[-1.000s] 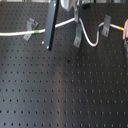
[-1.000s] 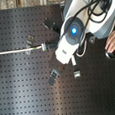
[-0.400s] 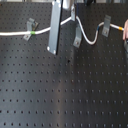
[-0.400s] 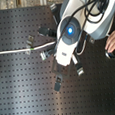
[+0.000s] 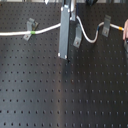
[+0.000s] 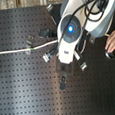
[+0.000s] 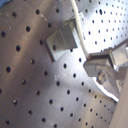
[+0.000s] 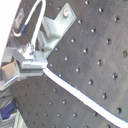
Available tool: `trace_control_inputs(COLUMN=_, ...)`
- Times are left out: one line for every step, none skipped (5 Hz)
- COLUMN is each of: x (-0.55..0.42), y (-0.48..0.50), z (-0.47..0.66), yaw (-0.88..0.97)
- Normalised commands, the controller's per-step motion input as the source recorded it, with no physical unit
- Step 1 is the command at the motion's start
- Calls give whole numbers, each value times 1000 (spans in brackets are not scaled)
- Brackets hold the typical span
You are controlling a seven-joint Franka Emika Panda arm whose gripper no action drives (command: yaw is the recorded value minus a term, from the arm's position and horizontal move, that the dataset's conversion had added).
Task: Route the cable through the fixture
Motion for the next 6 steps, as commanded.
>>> trace_control_inputs(x=67, y=222, z=-3, yaw=-23)
trace_control_inputs(x=54, y=303, z=93, yaw=0)
trace_control_inputs(x=2, y=7, z=184, yaw=-26)
trace_control_inputs(x=5, y=26, z=131, yaw=0)
trace_control_inputs(x=29, y=136, z=170, yaw=0)
trace_control_inputs(x=4, y=276, z=373, yaw=0)
